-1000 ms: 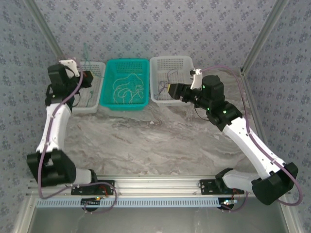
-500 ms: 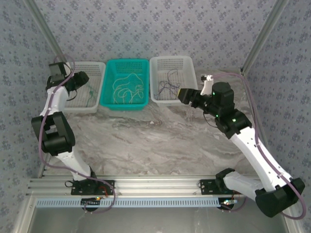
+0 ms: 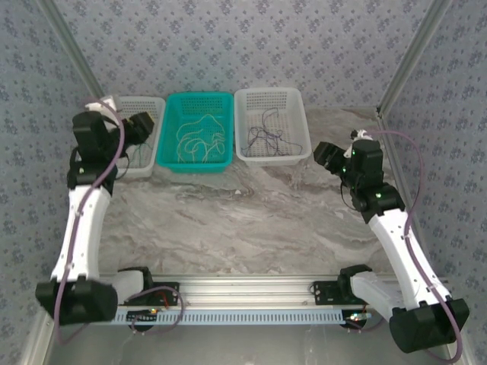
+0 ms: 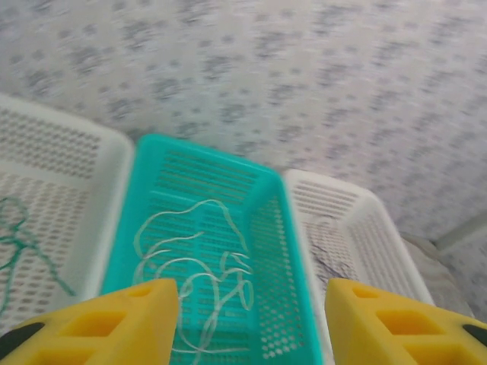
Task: Untangle the cables
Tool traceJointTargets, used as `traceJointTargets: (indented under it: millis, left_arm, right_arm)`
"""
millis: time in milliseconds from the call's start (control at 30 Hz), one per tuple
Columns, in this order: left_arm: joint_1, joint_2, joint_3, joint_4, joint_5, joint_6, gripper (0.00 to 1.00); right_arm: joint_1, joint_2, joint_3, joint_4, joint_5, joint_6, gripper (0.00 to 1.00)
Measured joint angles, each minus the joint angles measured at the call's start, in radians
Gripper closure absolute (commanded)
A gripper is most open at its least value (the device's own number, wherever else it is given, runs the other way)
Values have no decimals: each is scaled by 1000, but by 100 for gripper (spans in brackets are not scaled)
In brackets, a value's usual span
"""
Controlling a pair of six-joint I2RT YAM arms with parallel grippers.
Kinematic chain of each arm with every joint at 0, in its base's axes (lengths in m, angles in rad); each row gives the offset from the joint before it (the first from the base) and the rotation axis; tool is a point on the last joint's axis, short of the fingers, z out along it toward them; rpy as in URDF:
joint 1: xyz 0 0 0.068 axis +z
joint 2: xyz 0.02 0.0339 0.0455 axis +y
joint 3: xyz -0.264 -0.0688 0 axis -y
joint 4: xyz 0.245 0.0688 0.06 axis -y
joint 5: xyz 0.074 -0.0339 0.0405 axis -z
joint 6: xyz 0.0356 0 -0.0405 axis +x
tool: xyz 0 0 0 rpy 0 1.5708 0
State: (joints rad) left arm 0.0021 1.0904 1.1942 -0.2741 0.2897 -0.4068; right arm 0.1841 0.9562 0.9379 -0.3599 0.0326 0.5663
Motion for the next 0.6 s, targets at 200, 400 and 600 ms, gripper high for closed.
traceJointTargets:
  millis: [200,400,600]
  left_arm:
    - [-172,-234,-222,-67,-124,92,15]
    - [-175,-322,-486,-76,-219,198,1]
    - [-177,-353,-639,-12,-439,212,1]
  right_arm:
    - [-13,2,-193,80,231,-137,21]
    - [-25,103,-375,303,344,-351,20]
    - [-67,311,-410,595,368,-468,19]
